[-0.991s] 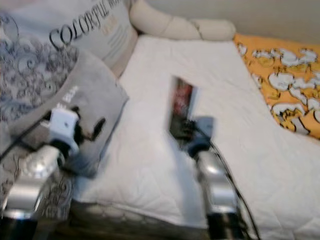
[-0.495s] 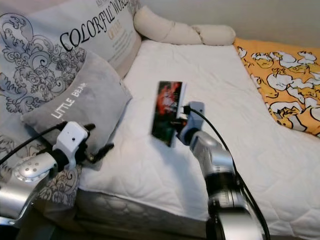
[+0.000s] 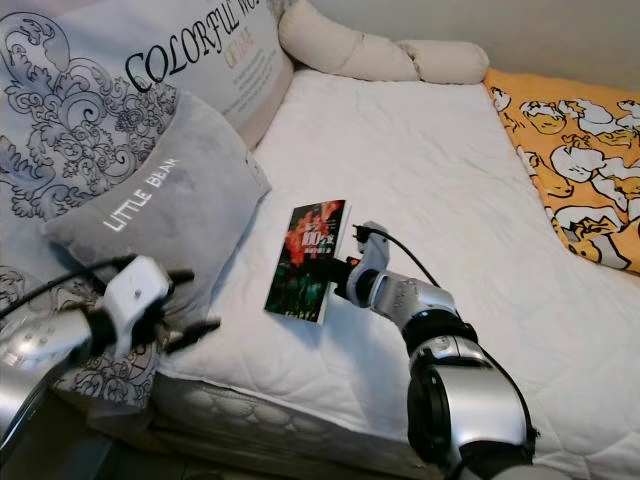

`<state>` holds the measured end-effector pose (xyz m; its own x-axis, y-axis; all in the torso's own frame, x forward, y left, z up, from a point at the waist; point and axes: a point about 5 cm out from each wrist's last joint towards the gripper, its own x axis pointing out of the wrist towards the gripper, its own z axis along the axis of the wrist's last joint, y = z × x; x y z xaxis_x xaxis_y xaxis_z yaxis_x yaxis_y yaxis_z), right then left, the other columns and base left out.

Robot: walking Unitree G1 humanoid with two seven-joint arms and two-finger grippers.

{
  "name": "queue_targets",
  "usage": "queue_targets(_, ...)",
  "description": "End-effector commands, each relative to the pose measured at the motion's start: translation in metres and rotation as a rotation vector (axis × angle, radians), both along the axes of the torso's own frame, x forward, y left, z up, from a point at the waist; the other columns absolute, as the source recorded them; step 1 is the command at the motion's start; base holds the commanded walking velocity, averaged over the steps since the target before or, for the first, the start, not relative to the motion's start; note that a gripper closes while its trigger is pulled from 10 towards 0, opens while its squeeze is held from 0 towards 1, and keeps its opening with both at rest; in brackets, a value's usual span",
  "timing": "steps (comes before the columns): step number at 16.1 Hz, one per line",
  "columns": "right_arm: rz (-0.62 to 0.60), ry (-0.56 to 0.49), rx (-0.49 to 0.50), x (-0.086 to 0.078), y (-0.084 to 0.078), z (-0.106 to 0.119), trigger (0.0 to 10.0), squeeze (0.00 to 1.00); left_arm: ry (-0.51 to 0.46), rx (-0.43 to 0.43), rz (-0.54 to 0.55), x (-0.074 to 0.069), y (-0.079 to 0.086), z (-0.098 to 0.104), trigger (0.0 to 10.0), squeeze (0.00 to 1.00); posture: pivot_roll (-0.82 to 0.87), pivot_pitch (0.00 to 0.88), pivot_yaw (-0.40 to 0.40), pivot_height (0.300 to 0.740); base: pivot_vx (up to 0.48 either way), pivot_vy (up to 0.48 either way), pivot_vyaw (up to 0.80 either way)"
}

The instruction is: Clean up the room

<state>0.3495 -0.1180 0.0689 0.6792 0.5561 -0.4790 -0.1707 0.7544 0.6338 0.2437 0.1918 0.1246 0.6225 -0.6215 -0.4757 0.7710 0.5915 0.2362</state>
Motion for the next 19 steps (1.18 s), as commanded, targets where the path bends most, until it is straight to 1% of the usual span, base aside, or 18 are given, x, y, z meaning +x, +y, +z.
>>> queue_targets(1, -0.017, -0.039, -0.026, 0.005, -0.005, 0.004, 10.0, 0.0, 0.009, 0.0, -0.019, -0.005, 0.0, 0.005, 10.0, 0.53, 0.16, 0.0, -0.032, 0.74, 0.0, 0.0, 0.0)
queue_targets(2, -0.022, -0.04, -0.056, 0.004, -0.006, 0.002, 10.0, 0.17, 0.014, 0.002, -0.021, -0.006, 0.0, 0.005, 10.0, 0.53, 0.17, 0.0, -0.032, 0.74, 0.0, 0.0, 0.0)
queue_targets(4, -0.017, -0.058, -0.162, 0.005, -0.01, -0.001, 10.0, 1.0, 0.028, 0.002, -0.027, -0.011, -0.001, 0.006, 10.0, 0.53, 0.19, 0.0, -0.034, 0.74, 0.0, 0.0, 0.0)
queue_targets(5, -0.013, -0.068, -0.249, 0.005, -0.015, -0.003, 10.0, 1.0, 0.04, 0.001, -0.033, -0.014, -0.002, 0.008, 10.0, 0.53, 0.21, 0.0, -0.036, 0.74, 0.0, 0.0, 0.0)
queue_targets(7, -0.012, -0.081, -0.344, 0.007, -0.022, -0.003, 10.0, 1.0, 0.056, -0.004, -0.042, -0.018, -0.006, 0.008, 10.0, 0.53, 0.22, 0.003, -0.039, 0.74, 0.0, 0.0, 0.0)
queue_targets(9, -0.011, -0.104, -0.418, 0.009, -0.029, -0.001, 10.0, 1.0, 0.073, -0.007, -0.05, -0.022, -0.009, 0.008, 10.0, 0.53, 0.22, 0.002, -0.043, 0.74, 0.0, 0.0, 0.0)
queue_targets(10, -0.003, -0.143, -0.495, 0.011, -0.033, 0.001, 10.0, 1.0, 0.079, -0.01, -0.05, -0.024, -0.011, 0.008, 10.0, 0.53, 0.22, 0.0, -0.045, 0.74, 0.0, 0.0, 0.0)
queue_targets(11, 0.003, -0.162, -0.527, 0.012, -0.034, 0.003, 10.0, 1.0, 0.08, -0.012, -0.049, -0.024, -0.012, 0.007, 10.0, 0.53, 0.22, 0.0, -0.046, 0.74, 0.0, 0.0, 0.0)
queue_targets(12, -0.003, -0.169, -0.523, 0.013, -0.035, 0.004, 10.0, 1.0, 0.08, -0.013, -0.048, -0.024, -0.013, 0.007, 10.0, 0.53, 0.22, 0.0, -0.047, 0.74, 0.0, 0.0, 0.0)
queue_targets(14, -0.001, -0.177, -0.56, 0.014, -0.042, 0.005, 10.0, 1.0, 0.08, -0.023, -0.046, -0.024, -0.019, 0.004, 10.0, 0.54, 0.2, 0.0, -0.054, 0.74, 0.0, 0.0, 0.0)
queue_targets(16, 0.012, -0.175, -0.582, 0.011, -0.045, 0.002, 10.0, 1.0, 0.079, -0.03, -0.044, -0.023, -0.022, 0.002, 10.0, 0.53, 0.19, 0.0, -0.053, 0.74, 0.0, 0.0, 0.0)
queue_targets(17, 0.006, -0.185, -0.588, 0.011, -0.047, 0.002, 10.0, 1.0, 0.072, -0.037, -0.036, -0.021, -0.023, 0.002, 10.0, 0.53, 0.18, 0.0, -0.053, 0.74, 0.0, 0.0, 0.0)
queue_targets(18, -0.023, -0.221, -0.569, 0.013, -0.049, 0.004, 10.0, 1.0, 0.05, -0.078, 0.008, -0.014, -0.026, 0.0, 10.0, 0.53, 0.15, 0.0, -0.051, 0.74, 0.0, 0.0, 0.0)
queue_targets(19, -0.028, -0.235, -0.557, 0.013, -0.05, 0.005, 10.0, 1.0, 0.04, -0.098, 0.035, -0.01, -0.028, -0.002, 10.0, 0.53, 0.14, 0.0, -0.051, 0.74, 0.0, 0.0, 0.0)
